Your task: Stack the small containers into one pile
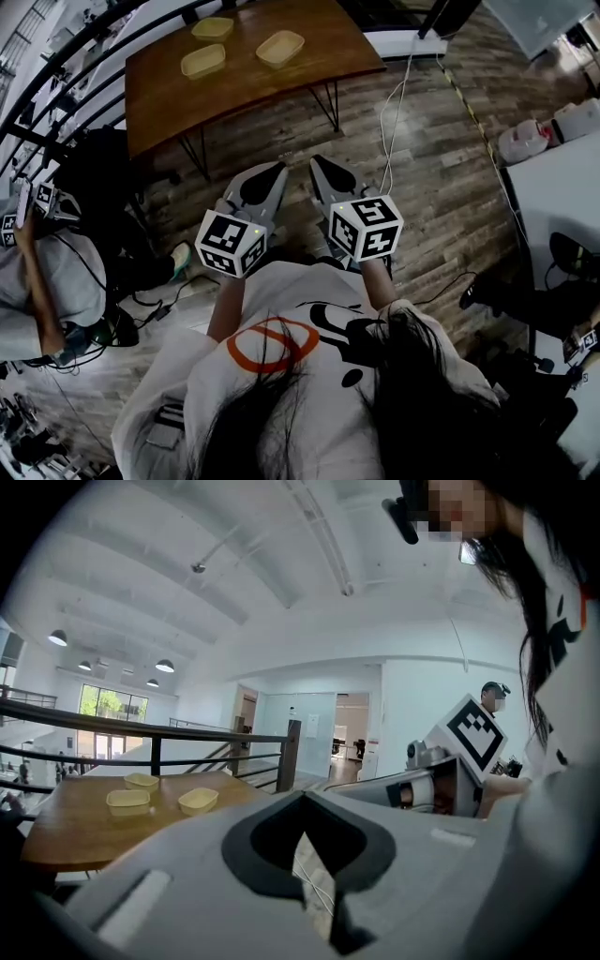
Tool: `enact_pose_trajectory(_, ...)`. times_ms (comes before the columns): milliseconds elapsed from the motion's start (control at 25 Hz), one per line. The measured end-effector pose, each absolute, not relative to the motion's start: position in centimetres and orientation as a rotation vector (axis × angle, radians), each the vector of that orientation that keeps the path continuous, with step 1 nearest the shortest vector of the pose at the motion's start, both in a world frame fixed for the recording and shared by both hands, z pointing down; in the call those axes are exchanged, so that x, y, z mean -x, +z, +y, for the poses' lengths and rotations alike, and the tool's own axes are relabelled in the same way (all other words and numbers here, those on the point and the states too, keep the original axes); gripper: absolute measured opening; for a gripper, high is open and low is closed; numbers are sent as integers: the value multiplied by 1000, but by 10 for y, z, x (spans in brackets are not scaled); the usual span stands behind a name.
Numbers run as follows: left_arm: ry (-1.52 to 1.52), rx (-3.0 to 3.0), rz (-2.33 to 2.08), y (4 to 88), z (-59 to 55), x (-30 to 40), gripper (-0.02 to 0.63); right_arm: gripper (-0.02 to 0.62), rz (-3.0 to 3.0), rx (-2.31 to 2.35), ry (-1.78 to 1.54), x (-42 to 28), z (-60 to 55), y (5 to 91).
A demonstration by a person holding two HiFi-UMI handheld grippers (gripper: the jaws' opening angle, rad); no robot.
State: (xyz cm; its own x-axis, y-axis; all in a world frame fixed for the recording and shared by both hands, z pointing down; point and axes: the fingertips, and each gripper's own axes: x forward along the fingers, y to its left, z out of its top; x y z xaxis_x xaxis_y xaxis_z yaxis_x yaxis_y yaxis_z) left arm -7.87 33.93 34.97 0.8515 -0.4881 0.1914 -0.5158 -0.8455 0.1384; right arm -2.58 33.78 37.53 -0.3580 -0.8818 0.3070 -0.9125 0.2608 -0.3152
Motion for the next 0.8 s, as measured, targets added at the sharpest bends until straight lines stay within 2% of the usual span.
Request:
enact_pose_trajectory(400, 260, -2814, -794, 364, 342, 60, 2, 20, -2463, -1695, 731, 7, 333, 388)
enact_pose_trajectory(800, 263, -2806, -814, 373, 284, 54, 2, 20, -2481, -1682, 765, -2, 277, 399)
